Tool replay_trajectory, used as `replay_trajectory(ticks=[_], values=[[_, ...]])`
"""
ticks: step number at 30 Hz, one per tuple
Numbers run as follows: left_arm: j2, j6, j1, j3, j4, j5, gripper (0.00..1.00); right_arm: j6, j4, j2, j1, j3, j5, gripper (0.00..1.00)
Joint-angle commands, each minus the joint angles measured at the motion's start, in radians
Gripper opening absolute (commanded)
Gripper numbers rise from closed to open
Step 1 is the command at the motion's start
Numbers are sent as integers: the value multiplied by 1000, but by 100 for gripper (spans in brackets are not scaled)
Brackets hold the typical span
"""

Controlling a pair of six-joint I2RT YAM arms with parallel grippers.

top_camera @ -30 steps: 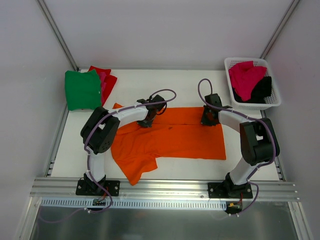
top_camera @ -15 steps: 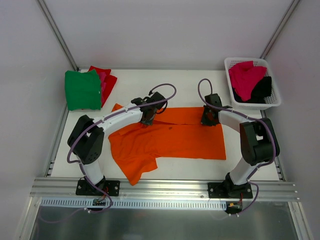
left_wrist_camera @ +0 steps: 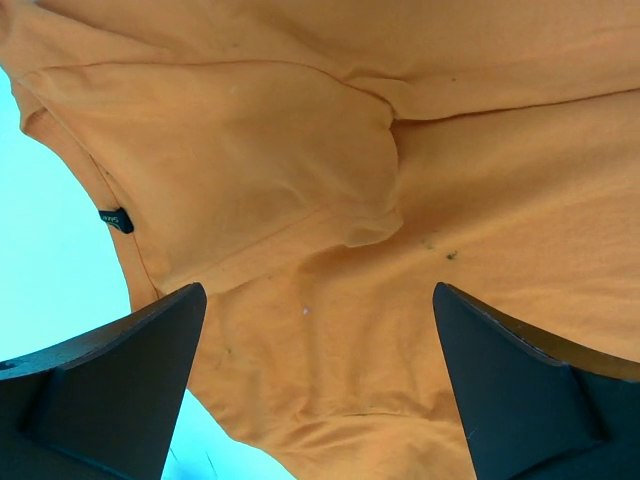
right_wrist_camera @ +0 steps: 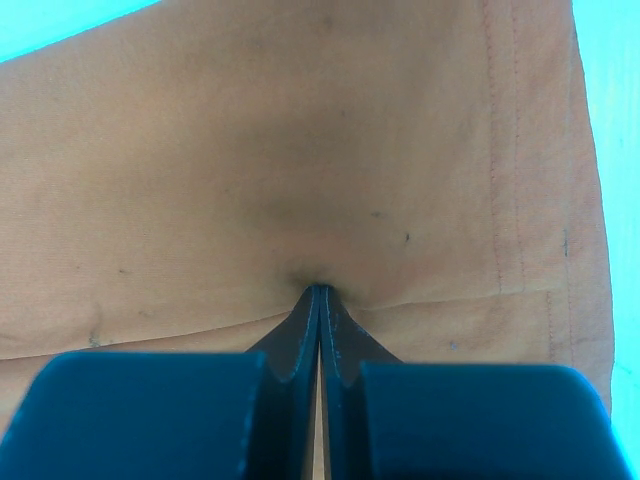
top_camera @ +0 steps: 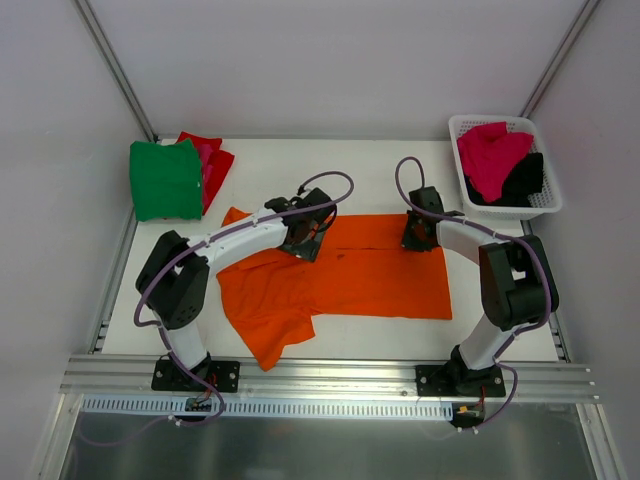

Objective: Fold and stack the t-shirts
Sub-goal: Fold the tshirt

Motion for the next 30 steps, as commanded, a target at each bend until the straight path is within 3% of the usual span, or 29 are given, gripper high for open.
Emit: replay_trajectory(ticks=[1,6,12,16,20,30], values=[[-47,-21,-10,-9,-27,-39,99,-9,-19,20,5,16,25,1],[7,-61,9,-31,-24,-79,99,-10,-21,15,6,14,23,0],[-8,-205,149,-113,22,-42,99,-12,-22,-2,6,7,29,0],[-105,-284,229,-216,62,-76,90,-13,-22,-5,6,7,31,0],[-220,-368,264,-288,101,-123,86,-12,-22,3,5,10,23,0],[-423,-413,284,-465,259,-65,81,-13,-19,-3,5,8,26,1]])
